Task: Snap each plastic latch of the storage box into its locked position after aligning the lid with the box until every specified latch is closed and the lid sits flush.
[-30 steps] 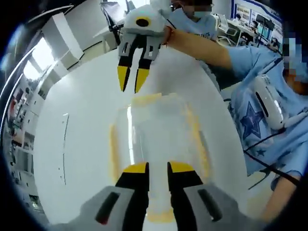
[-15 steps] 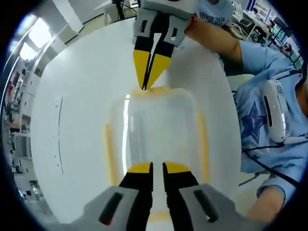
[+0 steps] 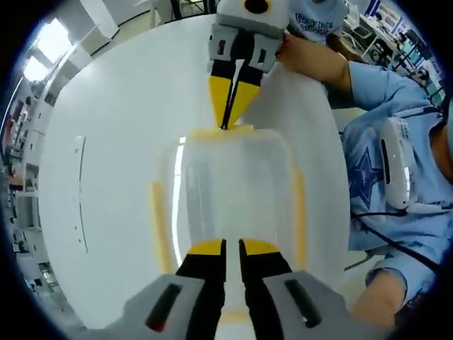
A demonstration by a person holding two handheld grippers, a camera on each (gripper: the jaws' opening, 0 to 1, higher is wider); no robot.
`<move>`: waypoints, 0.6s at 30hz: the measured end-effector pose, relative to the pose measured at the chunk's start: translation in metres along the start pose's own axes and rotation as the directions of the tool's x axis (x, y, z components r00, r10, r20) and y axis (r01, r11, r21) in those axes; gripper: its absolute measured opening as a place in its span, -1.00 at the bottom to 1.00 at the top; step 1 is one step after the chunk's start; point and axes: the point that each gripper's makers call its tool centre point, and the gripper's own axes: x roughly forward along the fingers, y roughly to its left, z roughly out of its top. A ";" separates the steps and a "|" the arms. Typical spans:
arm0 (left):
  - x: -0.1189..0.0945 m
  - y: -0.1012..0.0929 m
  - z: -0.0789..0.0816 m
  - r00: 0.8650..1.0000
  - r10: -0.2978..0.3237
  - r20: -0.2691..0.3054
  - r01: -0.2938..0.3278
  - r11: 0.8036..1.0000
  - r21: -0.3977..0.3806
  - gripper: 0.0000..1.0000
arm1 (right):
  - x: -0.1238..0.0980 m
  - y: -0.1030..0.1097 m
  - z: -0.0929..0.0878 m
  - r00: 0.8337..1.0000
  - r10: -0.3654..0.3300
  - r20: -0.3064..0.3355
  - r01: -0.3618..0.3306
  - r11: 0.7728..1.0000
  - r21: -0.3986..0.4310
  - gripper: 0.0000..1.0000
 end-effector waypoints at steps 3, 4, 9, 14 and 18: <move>0.001 -0.001 0.001 1.000 -0.005 0.004 0.005 1.000 -0.018 -0.86 | 0.000 -0.004 -0.012 0.999 -0.007 -0.040 0.007 1.000 0.014 -1.00; 0.001 -0.002 0.001 1.000 -0.003 0.002 0.003 1.000 -0.019 -0.86 | 0.001 -0.005 -0.014 0.999 -0.007 -0.040 0.008 1.000 0.015 -1.00; 0.003 -0.004 0.004 1.000 0.014 -0.021 -0.013 1.000 0.025 -0.86 | -0.001 -0.003 -0.015 0.999 -0.007 -0.037 0.008 1.000 0.028 -1.00; 0.003 -0.004 0.005 0.999 0.012 -0.031 -0.011 0.999 0.042 -0.86 | -0.002 -0.002 -0.015 0.999 -0.009 -0.038 0.010 1.000 0.024 -1.00; 0.004 -0.005 0.006 0.999 0.001 -0.050 0.001 0.999 0.047 -0.86 | -0.003 -0.001 -0.015 0.999 -0.007 -0.035 0.008 1.000 0.030 -1.00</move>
